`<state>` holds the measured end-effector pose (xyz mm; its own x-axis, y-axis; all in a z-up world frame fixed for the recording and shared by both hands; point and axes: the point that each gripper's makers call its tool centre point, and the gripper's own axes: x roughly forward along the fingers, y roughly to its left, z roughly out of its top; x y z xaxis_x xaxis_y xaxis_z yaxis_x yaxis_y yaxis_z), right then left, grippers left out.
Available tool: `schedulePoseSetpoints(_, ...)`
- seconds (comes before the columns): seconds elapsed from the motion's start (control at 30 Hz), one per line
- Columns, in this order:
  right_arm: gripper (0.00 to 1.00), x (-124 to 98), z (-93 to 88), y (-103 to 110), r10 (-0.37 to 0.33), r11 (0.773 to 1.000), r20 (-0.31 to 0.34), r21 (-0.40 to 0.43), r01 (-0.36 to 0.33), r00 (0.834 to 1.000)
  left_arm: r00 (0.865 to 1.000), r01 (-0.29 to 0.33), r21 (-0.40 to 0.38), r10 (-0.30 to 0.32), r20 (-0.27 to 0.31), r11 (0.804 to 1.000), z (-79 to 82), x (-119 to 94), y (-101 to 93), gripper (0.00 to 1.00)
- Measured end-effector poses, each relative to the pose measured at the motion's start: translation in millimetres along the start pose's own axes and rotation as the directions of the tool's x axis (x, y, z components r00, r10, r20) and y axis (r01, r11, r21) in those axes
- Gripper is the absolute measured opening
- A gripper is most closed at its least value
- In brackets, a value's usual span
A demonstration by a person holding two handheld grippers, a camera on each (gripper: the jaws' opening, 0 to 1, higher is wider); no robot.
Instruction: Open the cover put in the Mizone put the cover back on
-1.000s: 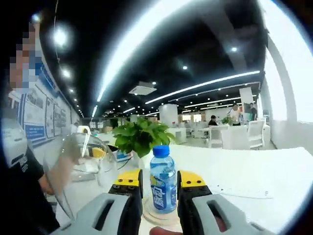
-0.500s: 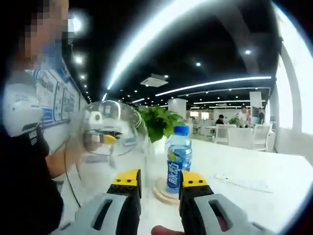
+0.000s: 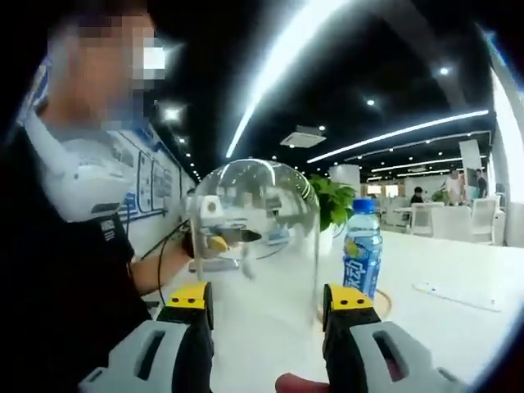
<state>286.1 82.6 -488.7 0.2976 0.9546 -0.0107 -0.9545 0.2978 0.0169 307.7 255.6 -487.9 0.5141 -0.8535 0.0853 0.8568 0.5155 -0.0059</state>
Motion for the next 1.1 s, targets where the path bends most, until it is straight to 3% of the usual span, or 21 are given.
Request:
schedulePoseSetpoints(0.07,0.49,3,0.2,2,0.025,0.999,0.022,0.022,-0.026,0.999,1.0,0.007,-0.015,-0.007,0.007,1.0,0.6,0,-1.6,0.38)
schedulePoseSetpoints(0.27,0.51,17,-17.9,-4,0.034,0.998,-0.014,0.054,-0.033,0.999,1.0,0.014,-0.051,-0.014,0.011,0.999,-1.6,1,-2.7,0.39)
schedulePoseSetpoints(0.33,0.54,23,-20.1,0,0.052,0.996,-0.013,0.067,-0.051,0.999,1.0,0.016,-0.065,-0.018,-0.025,0.998,-8.2,0,-4.1,0.39)
schedulePoseSetpoints(0.43,0.57,28,-20.9,2,0.061,0.994,-0.01,0.086,-0.06,0.998,0.999,-0.002,-0.037,0.001,-0.032,0.999,-9.9,-1,-1.3,0.39)
schedulePoseSetpoints(0.5,0.58,32,-20.8,3,0.065,0.995,-0.009,0.081,-0.064,0.998,0.999,0.032,-0.052,-0.033,-0.006,0.998,-6.4,-2,-7.4,0.35)
schedulePoseSetpoints(0.57,0.61,36,-19.7,3,0.066,0.995,-0.01,0.081,-0.065,0.998,0.999,0.042,-0.007,-0.041,0.033,0.999,0.5,0,-9.7,0.21)
schedulePoseSetpoints(0.6,0.62,38,-19.4,4,0.069,0.994,-0.01,0.083,-0.068,0.998,0.999,0.027,-0.021,-0.026,0.018,0.999,-2.3,0,-8.1,0.21)
schedulePoseSetpoints(0.67,0.63,41,-18.8,7,0.074,0.995,-0.013,0.074,-0.073,0.997,1.0,-0.001,-0.01,0.001,0.03,1.0,-0.5,1,-3.1,0.26)
schedulePoseSetpoints(0.77,0.65,42,-18.3,7,0.069,0.996,-0.013,0.051,-0.068,0.998,0.997,0.061,-0.074,-0.057,0.047,0.995,-1.4,0,-13.4,0.25)
schedulePoseSetpoints(0.83,0.66,43,-18.5,7,0.069,0.996,-0.012,0.049,-0.069,0.998,0.995,0.088,-0.071,-0.084,0.055,0.994,-0.7,1,-20.4,0.3)
schedulePoseSetpoints(1.0,0.67,45,-20.2,7,0.075,0.996,-0.014,0.044,-0.074,0.997,0.998,0.06,-0.008,-0.06,-0.005,0.998,-9.4,8,-21.3,0.54)
schedulePoseSetpoints(1.1,0.68,48,-22.7,5,0.083,0.995,-0.023,0.054,-0.082,0.996,0.997,0.077,-0.041,-0.078,-0.024,0.996,-12.5,11,-23.1,0.56)
